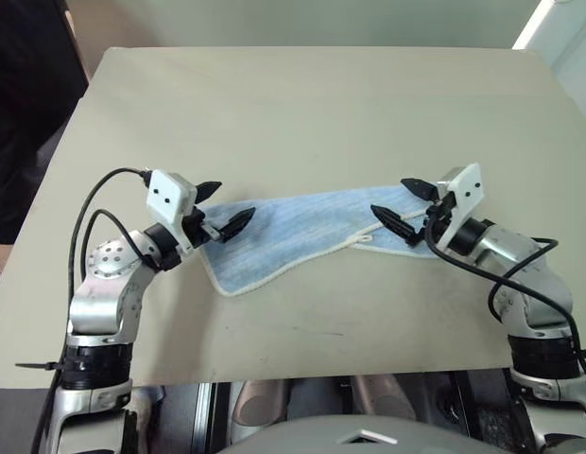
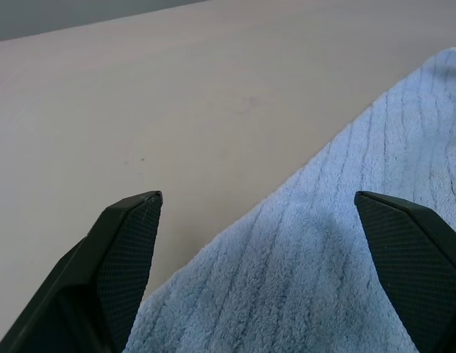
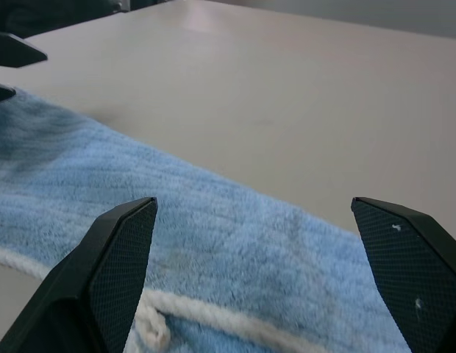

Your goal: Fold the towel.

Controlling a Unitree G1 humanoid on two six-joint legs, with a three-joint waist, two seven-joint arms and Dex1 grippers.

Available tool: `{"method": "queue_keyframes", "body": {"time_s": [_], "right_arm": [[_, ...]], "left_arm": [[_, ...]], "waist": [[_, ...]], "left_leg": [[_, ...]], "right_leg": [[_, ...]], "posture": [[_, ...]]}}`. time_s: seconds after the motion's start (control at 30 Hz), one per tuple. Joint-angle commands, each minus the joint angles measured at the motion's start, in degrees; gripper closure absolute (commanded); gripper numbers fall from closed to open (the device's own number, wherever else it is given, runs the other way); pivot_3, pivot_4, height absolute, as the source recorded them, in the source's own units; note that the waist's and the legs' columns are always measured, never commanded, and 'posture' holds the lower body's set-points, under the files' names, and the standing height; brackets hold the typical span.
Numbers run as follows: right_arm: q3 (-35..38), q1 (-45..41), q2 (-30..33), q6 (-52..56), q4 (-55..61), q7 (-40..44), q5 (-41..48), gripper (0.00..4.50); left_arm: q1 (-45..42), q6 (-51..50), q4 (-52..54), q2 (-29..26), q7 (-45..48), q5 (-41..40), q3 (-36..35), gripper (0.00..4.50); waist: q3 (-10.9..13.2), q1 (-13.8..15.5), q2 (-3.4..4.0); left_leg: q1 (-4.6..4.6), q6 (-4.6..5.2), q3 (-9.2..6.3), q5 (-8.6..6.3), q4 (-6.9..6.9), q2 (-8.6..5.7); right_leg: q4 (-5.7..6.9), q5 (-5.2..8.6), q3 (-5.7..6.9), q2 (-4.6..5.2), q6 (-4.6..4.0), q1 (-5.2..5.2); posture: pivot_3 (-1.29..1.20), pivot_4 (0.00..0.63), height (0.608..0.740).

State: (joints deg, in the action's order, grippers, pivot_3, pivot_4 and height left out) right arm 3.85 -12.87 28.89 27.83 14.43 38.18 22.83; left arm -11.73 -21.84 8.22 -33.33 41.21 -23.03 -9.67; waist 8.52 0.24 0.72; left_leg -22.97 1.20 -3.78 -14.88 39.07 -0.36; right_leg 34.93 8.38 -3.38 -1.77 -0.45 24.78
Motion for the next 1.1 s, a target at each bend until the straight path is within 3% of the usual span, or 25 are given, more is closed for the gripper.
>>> {"method": "queue_keyframes", "body": {"time_s": [0.03, 0.9, 1.03, 1.1], "right_arm": [[1.67, 1.24, -0.41, -1.2, 3.29, -0.81, 1.01, 0.03], [1.01, -2.74, -1.1, -5.21, -2.58, -1.39, -0.87, 0.03], [-0.2, -3.75, -1.88, -5.53, -3.18, -1.87, -1.42, 0.03], [-0.27, -3.76, -1.96, -5.67, -3.23, -1.77, -1.47, 0.03]], "left_arm": [[-1.5, -0.48, 1.87, -1.32, 0.78, -0.64, -0.41, 0.0], [-4.32, 0.98, 2.98, -3.48, 3.66, 1.47, 4.04, 0.0], [-4.14, 1.43, 3.55, -8.4, 12.57, -0.11, 5.39, 0.0], [-3.84, 2.85, 3.21, -13.67, 21.21, -0.5, 7.01, 0.0]], "waist": [[0.0, 0.0, 0.0], [0.0, -0.05, 0.0], [0.0, -0.12, 0.0], [0.0, -0.15, -0.01]], "left_leg": [[0.0, 0.0, 0.0, 0.0, 0.0, 0.0], [-0.01, 0.0, -0.02, 0.0, 0.01, 0.0], [-0.02, 0.0, -0.02, 0.0, -0.03, 0.01], [-0.01, -0.01, -0.02, -0.01, -0.07, 0.01]], "right_leg": [[0.0, 0.0, 0.0, 0.0, 0.0, 0.0], [-0.01, -0.02, 0.0, 0.0, -0.01, 0.01], [0.02, -0.03, 0.0, 0.0, -0.03, 0.06], [0.03, -0.02, 0.0, 0.0, -0.05, 0.09]], "posture": [[0.0, 0.15, 0.74], [0.0, 0.15, 0.74], [0.0, 0.15, 0.74], [0.0, 0.15, 0.74]]}}
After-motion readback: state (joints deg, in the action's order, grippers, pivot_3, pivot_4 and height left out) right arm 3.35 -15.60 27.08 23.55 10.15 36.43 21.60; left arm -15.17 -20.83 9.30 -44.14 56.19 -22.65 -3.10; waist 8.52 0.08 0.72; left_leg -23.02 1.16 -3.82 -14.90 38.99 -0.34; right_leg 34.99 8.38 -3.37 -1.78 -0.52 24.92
